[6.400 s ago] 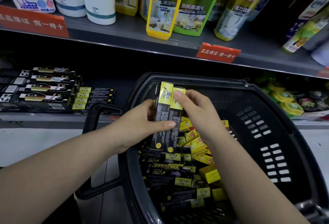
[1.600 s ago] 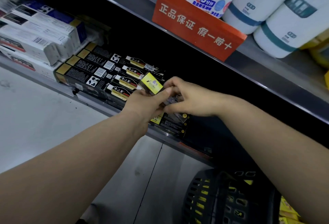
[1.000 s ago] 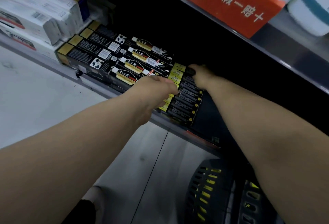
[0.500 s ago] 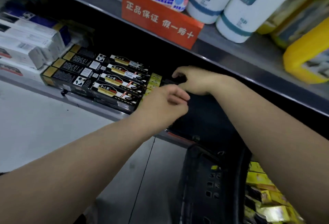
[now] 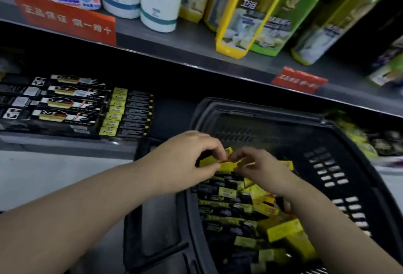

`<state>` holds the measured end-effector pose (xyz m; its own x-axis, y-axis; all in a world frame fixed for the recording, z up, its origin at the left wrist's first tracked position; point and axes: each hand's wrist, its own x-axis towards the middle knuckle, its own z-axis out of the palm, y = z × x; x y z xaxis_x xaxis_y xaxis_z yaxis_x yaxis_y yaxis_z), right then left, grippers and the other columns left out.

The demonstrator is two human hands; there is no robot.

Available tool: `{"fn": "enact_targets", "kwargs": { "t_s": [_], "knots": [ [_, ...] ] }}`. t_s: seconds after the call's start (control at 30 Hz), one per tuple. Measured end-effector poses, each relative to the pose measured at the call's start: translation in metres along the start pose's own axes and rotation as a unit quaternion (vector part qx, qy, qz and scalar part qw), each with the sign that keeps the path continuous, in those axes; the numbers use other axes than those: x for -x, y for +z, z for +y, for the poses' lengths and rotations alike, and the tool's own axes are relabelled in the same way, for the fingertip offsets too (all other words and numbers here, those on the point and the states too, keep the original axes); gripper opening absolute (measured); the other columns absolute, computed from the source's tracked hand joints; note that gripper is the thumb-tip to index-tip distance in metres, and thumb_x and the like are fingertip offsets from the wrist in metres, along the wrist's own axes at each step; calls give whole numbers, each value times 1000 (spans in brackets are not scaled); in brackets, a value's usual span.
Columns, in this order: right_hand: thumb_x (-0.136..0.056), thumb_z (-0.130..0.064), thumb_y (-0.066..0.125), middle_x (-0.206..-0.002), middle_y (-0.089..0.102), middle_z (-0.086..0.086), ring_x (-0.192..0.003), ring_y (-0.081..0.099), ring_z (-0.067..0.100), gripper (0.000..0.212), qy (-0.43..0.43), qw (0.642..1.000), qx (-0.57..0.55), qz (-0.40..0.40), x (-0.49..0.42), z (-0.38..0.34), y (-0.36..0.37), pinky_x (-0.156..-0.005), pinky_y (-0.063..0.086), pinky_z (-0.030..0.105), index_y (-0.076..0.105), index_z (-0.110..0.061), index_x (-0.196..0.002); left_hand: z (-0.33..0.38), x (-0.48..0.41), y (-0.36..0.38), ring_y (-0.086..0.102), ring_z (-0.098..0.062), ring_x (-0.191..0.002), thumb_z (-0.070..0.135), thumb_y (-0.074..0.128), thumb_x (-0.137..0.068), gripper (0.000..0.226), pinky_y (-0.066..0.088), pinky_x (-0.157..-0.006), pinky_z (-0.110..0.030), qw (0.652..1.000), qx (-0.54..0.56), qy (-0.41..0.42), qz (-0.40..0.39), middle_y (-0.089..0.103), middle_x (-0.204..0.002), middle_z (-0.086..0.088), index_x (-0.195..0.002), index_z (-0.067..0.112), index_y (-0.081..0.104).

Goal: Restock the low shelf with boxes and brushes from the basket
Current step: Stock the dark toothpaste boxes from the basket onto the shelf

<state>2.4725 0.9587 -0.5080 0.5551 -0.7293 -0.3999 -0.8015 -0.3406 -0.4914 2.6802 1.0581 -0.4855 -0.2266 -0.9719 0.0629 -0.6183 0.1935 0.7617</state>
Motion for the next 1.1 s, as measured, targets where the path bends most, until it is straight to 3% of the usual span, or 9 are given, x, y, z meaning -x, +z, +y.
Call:
{"fn": "enact_targets", "kwargs": {
  "t_s": [0.13,0.27,0.4,0.53,0.63,0.73,0.87,0.97,1.1],
  "knots": [
    [-87,-32,63,-145,38,1,-128,42,19,61,88,991,79,-60,10,40,33,-97,37,24,36,-22,-141,13,-6,12,47,8,-100,30,55,-91,14,39,-84,-13,1000,-11,3,-27,56,-99,27,-101,37,61],
    [-85,-46,61,-153,21,5,-138,22,28,65,53,980,186,-51,7,41,57,-110,25,37,36,-28,-142,21,-10,18,52,7,-98,29,55,-91,15,44,-86,-19,998,-27,-15,-47,59,-101,25,-102,36,60],
    [-85,-46,60,-135,46,4,-123,41,27,55,68,965,253,17,10,34,49,-99,36,37,46,-23,-134,24,-13,26,57,12,-84,20,51,-93,21,46,-73,-11,998,31,-55,-22,61,-98,19,-112,29,56],
    [-90,-44,56,-100,65,8,-90,60,24,39,171,983,-42,51,25,20,21,-75,46,34,54,-12,-111,31,-13,31,62,-9,-98,22,43,-99,31,53,-86,-23,912,317,-261,-18,63,-114,-2,-126,8,46],
    [-91,-33,56,-85,71,6,-75,65,18,30,154,909,-387,-3,39,-8,12,-75,50,29,54,-11,-110,33,-13,29,60,-15,-104,37,47,-95,47,50,-89,-23,851,412,-321,-50,55,-130,-9,-127,2,46],
    [-83,-38,61,-84,73,2,-75,68,14,33,59,894,-436,-82,45,-28,16,-74,51,25,53,-18,-109,33,-17,30,64,-20,-103,37,49,-94,36,47,-98,-34,834,459,-307,13,66,-116,-10,-112,7,56],
    [-85,-59,50,-99,72,-4,-94,68,14,40,48,929,-366,-12,27,-20,14,-84,53,27,64,-26,-103,33,-24,25,67,-22,-90,26,51,-95,22,53,-88,-39,814,484,-306,99,70,-97,-8,-106,9,59],
    [-93,-41,52,-115,64,3,-108,60,25,37,113,990,-61,56,2,14,27,-85,49,35,57,-20,-122,36,-24,21,65,-18,-83,25,51,-96,20,55,-81,-35,812,489,-306,81,70,-92,-5,-106,11,60],
    [-91,-30,57,-136,48,11,-119,49,31,53,108,978,176,-19,-11,45,52,-96,45,38,42,-15,-139,37,-21,21,63,-18,-85,24,50,-96,21,51,-87,-38,817,483,-309,65,69,-94,-4,-111,12,58]
  ]
}}
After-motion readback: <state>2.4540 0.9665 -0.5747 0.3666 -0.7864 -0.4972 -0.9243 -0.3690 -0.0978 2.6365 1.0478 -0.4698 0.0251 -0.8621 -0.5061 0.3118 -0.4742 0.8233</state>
